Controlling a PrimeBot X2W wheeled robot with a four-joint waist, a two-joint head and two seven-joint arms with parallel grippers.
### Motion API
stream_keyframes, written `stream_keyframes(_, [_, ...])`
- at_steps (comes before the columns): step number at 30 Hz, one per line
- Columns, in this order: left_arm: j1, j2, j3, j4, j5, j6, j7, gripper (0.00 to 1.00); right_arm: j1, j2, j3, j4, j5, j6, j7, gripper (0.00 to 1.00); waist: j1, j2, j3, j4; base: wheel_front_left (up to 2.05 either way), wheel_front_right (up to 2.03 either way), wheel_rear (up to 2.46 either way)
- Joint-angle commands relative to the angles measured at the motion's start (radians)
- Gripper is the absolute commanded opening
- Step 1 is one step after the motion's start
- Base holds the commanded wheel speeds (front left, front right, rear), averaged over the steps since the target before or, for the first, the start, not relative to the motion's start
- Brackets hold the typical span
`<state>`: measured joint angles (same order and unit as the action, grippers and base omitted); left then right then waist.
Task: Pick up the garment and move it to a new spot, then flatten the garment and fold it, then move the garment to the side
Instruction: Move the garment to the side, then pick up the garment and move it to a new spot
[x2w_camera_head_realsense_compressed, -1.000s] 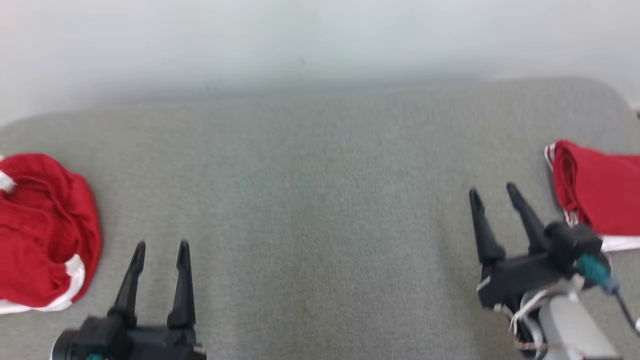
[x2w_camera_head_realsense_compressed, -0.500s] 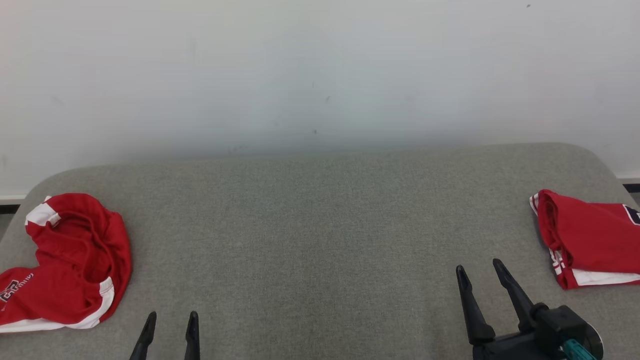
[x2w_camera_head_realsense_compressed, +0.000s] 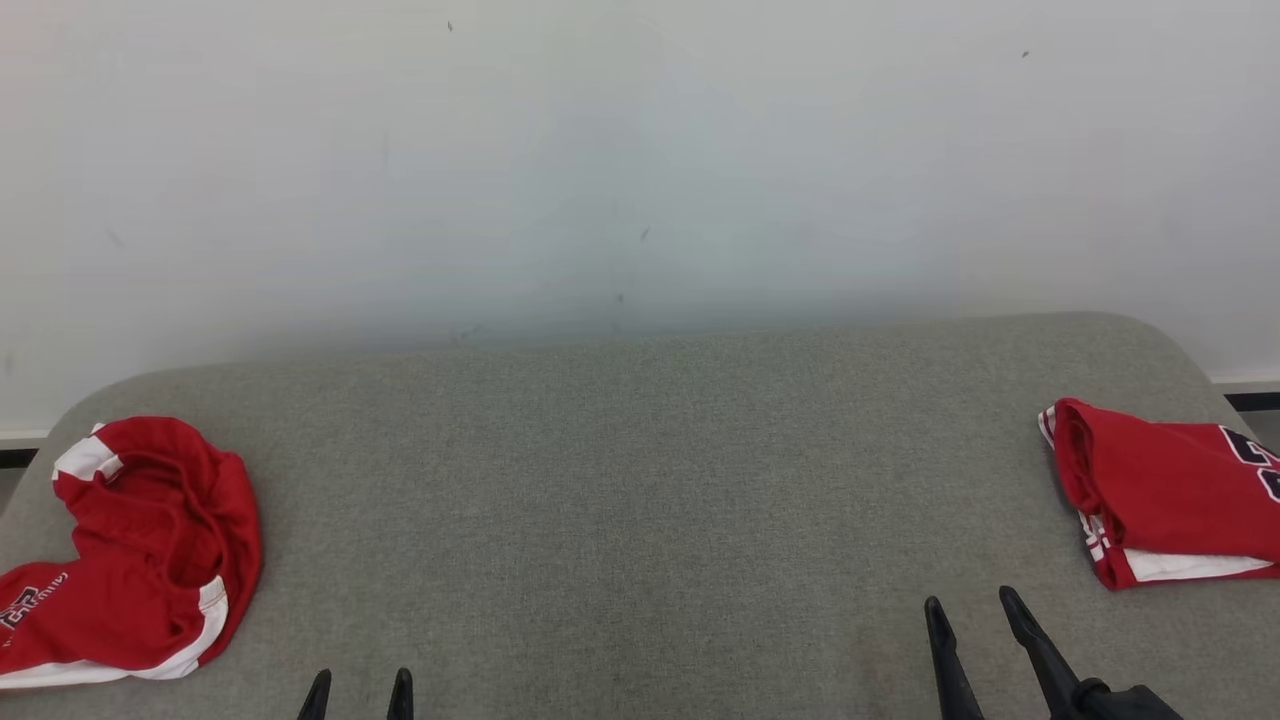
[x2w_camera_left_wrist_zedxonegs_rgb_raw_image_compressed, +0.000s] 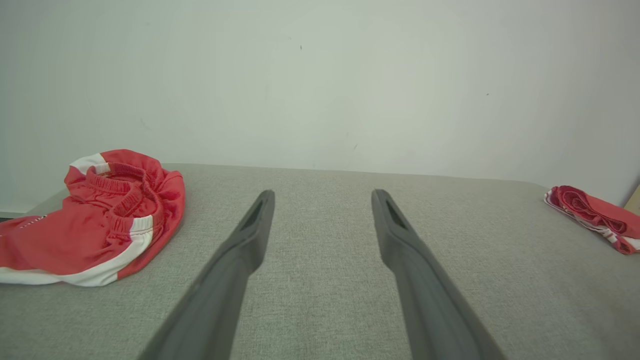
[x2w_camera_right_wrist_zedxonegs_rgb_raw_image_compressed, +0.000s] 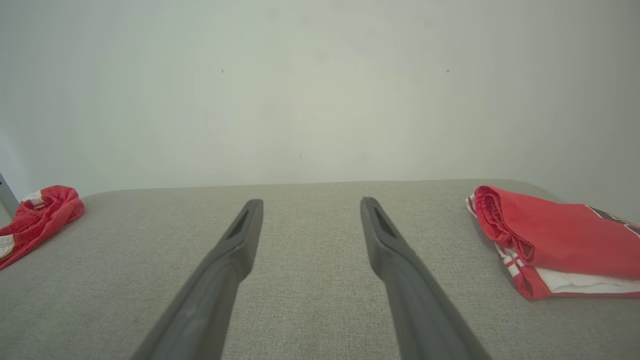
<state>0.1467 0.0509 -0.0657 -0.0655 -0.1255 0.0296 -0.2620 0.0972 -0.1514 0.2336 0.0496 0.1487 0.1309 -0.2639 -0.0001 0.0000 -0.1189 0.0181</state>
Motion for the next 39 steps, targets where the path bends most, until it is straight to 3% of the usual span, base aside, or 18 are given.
stream_keyframes(1, [0.017, 0.000, 0.001, 0.004, 0.003, 0.006, -0.003, 1.00, 0.015, 0.004, -0.004, -0.002, -0.008, 0.000, 0.000, 1.00, 0.0001, 0.0000, 0.001, -0.002, 0.00, 0.00, 0.00])
stream_keyframes(25, [-0.009, 0.000, -0.015, 0.019, 0.016, 0.010, -0.003, 1.00, 0.011, 0.018, -0.012, 0.006, 0.007, 0.000, 0.000, 1.00, 0.0001, 0.0000, 0.006, 0.013, 0.00, 0.00, 0.00])
stream_keyframes(39, [-0.023, 0.000, -0.014, 0.008, 0.020, 0.014, -0.003, 1.00, -0.004, 0.027, 0.021, 0.013, 0.021, 0.000, 0.000, 1.00, 0.0001, 0.0000, 0.017, 0.126, 0.00, 0.00, 0.00])
